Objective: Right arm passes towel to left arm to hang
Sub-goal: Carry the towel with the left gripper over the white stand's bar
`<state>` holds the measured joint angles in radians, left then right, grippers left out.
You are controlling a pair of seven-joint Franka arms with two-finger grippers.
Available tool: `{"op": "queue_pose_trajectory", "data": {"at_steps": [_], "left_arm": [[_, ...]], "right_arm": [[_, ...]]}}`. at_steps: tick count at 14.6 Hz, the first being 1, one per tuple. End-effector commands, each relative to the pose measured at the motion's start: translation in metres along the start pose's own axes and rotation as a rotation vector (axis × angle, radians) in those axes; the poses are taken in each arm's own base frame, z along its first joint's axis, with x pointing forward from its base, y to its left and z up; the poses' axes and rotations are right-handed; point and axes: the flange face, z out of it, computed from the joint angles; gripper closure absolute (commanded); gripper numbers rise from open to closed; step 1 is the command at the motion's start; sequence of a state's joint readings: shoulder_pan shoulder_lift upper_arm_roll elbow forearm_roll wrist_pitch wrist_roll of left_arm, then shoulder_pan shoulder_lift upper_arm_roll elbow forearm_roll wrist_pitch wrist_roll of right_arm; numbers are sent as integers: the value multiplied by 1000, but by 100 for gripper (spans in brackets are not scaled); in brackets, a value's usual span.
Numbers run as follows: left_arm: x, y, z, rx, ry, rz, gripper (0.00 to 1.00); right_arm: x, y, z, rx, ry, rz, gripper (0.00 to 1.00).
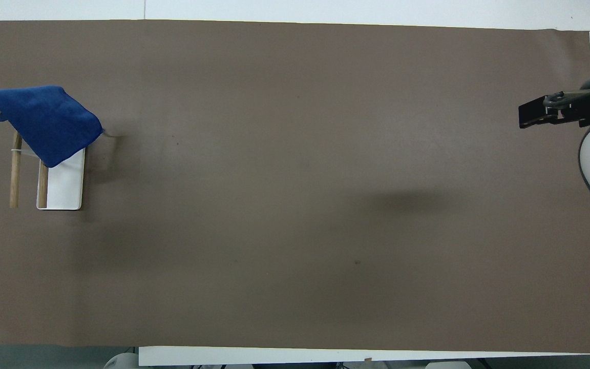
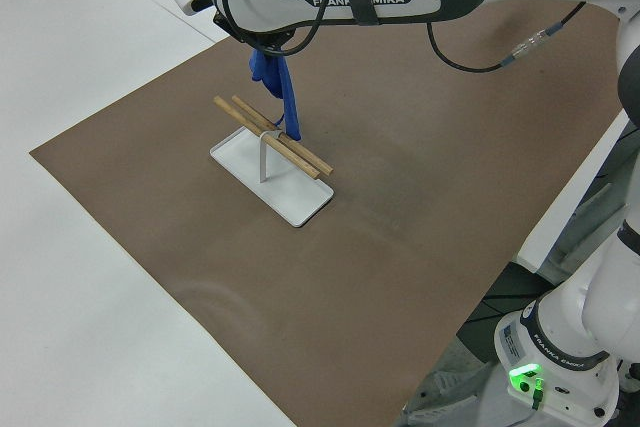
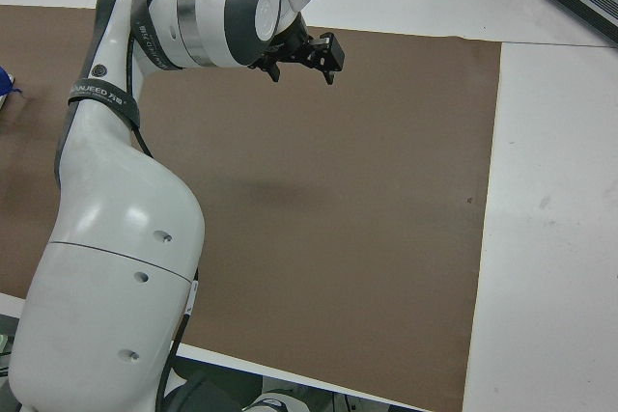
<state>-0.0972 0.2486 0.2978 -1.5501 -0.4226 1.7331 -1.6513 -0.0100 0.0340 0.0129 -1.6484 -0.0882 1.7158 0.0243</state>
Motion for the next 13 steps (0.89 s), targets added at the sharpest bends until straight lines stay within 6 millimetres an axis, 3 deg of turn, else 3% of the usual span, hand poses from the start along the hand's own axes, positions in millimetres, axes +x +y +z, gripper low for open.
{"op": "queue_pose_trajectory", "data": {"at_steps": [1, 2, 6, 13], "left_arm": [[20, 3, -9, -43, -19, -5, 100], [32, 4, -9, -53, -15, 18, 100], [44, 8, -10, -81, 0, 99, 100], [66, 16, -13, -152, 43, 375, 100]], "right_arm": [[-3, -4, 1, 1, 4, -19, 0], [-3, -4, 1, 1, 3, -17, 0], [-3, 7, 2, 0, -1, 1, 0], [-3, 0, 1, 1, 0, -11, 0]]}}
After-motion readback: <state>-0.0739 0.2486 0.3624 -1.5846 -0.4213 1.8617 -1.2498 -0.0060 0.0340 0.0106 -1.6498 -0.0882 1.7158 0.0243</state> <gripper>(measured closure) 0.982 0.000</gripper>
